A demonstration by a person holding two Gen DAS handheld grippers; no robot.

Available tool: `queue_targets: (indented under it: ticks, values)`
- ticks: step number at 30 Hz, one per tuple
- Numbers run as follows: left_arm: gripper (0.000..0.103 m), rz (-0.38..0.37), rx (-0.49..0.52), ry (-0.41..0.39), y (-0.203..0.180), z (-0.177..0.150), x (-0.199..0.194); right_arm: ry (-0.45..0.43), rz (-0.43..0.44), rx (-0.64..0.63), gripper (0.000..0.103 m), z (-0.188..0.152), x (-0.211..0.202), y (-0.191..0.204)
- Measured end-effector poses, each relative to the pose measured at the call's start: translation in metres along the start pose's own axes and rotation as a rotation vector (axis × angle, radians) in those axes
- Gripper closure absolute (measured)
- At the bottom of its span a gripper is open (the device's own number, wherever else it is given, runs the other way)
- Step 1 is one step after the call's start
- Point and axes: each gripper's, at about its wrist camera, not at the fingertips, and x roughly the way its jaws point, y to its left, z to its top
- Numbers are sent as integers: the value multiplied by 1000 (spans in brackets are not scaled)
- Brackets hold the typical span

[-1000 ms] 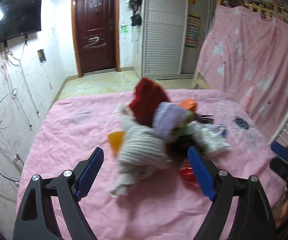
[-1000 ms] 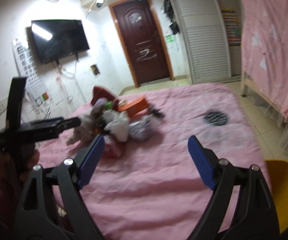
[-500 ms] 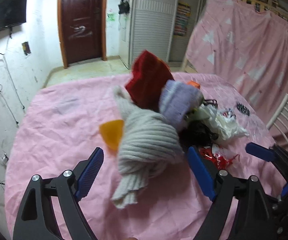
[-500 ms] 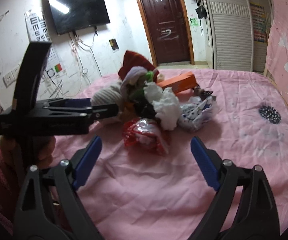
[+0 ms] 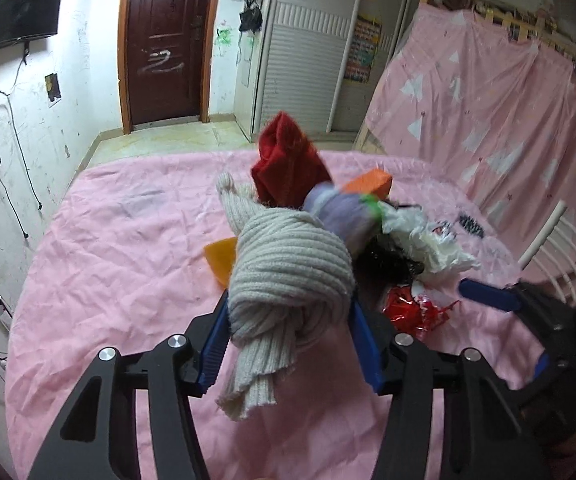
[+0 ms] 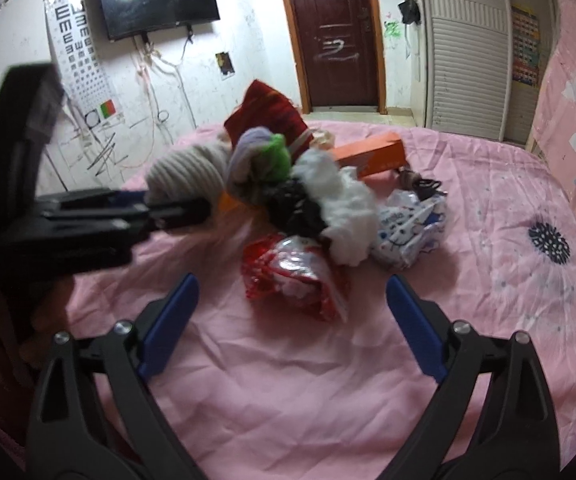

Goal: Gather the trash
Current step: 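Grasp the grey knit scarf with the left tool while the right tool grasps the red plastic wrapper, then carry both items to the yellow bin and open both tools over it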

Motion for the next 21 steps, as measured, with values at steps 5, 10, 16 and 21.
queue_targets:
  ticks: [5, 10, 16, 21]
  values:
    - [54, -3, -31, -52, 10, 0, -26, 30, 37, 10, 27, 2, 7, 1]
    - [54, -5, -38, -88, 14, -1, -42, 61, 57, 14, 27, 8, 15, 1]
    - [54, -15, -35, -92, 12, -5, -46, 86, 63, 23, 56, 8, 21, 0]
    - [54, -10, -34, -96, 12, -6, -49, 40, 55, 10, 70, 0, 11, 6]
